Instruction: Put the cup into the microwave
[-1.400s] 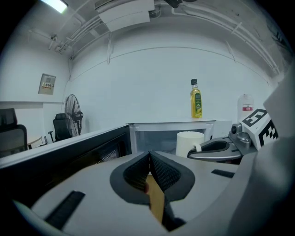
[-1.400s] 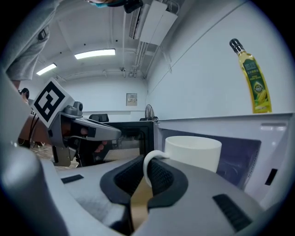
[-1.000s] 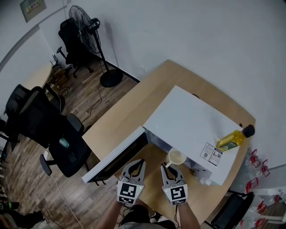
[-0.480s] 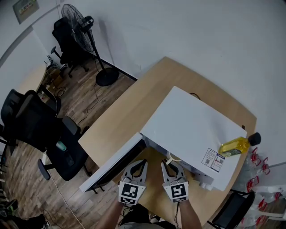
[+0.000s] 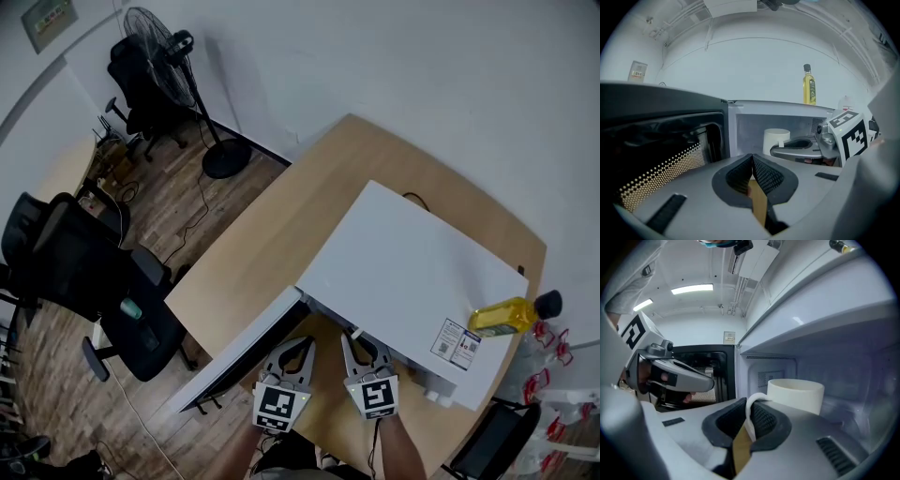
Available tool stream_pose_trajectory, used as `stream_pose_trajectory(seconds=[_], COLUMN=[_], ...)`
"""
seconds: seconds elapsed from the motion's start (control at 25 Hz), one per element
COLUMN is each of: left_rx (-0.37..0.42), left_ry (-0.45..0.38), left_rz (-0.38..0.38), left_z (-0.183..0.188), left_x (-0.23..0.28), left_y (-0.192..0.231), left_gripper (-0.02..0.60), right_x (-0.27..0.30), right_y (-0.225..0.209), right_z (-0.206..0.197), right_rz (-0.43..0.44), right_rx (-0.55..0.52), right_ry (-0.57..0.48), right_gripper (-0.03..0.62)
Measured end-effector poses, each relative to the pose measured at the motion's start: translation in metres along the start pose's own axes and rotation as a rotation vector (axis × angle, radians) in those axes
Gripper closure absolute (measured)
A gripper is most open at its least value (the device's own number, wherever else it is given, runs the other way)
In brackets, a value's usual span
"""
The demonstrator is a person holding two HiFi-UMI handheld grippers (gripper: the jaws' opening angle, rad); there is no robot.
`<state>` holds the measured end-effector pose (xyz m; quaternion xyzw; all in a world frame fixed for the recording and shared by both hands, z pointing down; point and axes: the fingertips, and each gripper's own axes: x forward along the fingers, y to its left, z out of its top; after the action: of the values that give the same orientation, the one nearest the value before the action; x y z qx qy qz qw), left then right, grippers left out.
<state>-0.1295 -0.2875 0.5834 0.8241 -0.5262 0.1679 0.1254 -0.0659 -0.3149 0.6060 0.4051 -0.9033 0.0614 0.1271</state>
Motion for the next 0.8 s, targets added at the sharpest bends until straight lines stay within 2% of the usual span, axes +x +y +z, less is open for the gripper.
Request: stream_pose_trajectory(seconds=[0.8], left_rx=[0.008], left_ry=[0.038], left_rz=[-0.009], left_z=[-0.013], left_x=[0.005], left_y=[-0.006], left_gripper=[0.558], right_x=[0.004], right_y=[-0.019], right_z=[-0.021], right_rz=[-0.036], right_rx=[0.024], right_ry=[0.016], right_gripper=[0.557])
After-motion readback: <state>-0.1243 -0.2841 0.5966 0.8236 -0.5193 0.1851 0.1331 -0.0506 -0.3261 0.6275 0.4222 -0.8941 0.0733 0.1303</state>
